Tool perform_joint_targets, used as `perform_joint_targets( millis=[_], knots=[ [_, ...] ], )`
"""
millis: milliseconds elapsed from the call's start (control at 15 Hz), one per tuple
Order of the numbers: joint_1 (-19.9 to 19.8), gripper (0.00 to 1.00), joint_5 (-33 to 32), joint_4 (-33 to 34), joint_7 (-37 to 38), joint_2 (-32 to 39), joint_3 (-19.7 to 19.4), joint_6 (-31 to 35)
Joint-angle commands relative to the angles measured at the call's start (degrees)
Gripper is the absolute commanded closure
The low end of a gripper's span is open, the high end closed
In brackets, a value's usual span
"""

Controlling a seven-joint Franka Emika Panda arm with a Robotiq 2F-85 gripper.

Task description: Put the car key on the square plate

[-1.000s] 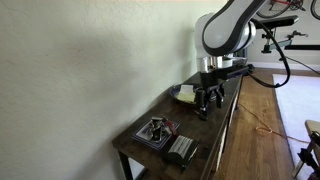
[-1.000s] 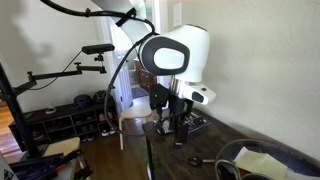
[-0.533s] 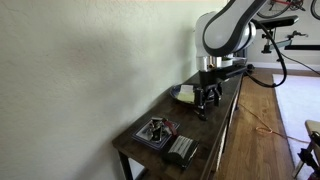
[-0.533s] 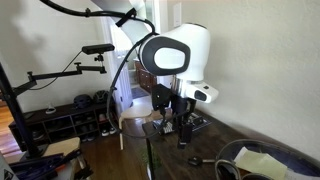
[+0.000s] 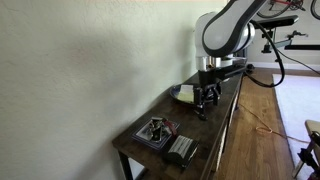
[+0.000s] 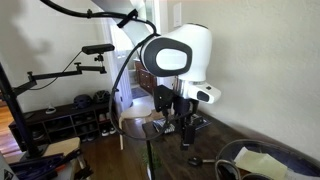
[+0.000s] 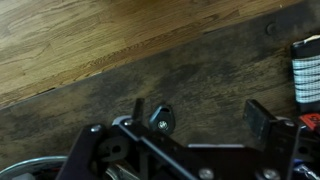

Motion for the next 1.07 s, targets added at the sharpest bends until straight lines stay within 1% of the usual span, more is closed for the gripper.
perform_joint_targets(
  millis=[0, 400, 1000],
  knots=[
    [0.3, 0.0, -1.8, 2.3, 1.5, 2.8, -1.4, 3.1],
    [0.3, 0.0, -1.5, 5.4, 2.2, 6.9, -2.6, 5.6],
    [-0.3, 0.0, 0.2, 8.3, 4.0, 11.6, -3.3, 5.4]
  ],
)
